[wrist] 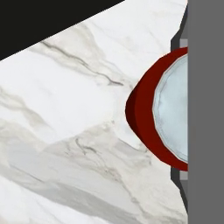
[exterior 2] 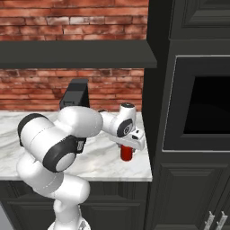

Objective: Four empty soda cans are scattered around the kitchen. Gather all the cans and cluster them next to the stove for recycling.

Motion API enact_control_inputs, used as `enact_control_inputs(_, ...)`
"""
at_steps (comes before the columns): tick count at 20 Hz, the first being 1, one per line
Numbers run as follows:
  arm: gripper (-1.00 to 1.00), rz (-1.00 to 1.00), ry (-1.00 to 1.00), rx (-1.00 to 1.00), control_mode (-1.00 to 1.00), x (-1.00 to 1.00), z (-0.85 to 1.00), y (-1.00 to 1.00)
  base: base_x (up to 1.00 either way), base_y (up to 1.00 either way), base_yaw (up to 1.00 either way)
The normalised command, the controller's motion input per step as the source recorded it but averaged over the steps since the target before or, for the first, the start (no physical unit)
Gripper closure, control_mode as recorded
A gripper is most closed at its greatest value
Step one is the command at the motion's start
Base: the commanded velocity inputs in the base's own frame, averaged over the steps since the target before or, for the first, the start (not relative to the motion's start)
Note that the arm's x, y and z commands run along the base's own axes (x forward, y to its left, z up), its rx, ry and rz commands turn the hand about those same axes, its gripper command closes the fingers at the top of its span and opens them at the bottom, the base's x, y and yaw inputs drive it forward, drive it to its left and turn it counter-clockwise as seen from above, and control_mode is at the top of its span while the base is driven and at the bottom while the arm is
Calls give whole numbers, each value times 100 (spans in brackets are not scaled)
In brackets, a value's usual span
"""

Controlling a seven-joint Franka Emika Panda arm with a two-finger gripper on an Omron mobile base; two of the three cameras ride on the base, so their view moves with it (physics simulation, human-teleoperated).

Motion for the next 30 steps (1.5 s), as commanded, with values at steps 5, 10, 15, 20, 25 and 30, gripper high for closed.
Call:
enact_control_inputs(5, 100, 0, -1, 2, -100, -16, 11, -1, 0, 0, 0)
enact_control_inputs(10, 100, 0, -2, 5, -100, -38, 40, 28, 0, 0, 0)
enact_control_inputs(15, 100, 3, 0, 5, -100, -33, 65, 61, 0, 0, 0)
enact_control_inputs(20, 100, 8, 0, 1, -100, -43, 67, 64, 0, 0, 0)
enact_control_inputs(25, 100, 4, 0, 0, -100, -77, 50, 28, 0, 0, 0)
enact_control_inputs(30, 100, 2, -5, 0, -100, -98, 33, 9, 0, 0, 0)
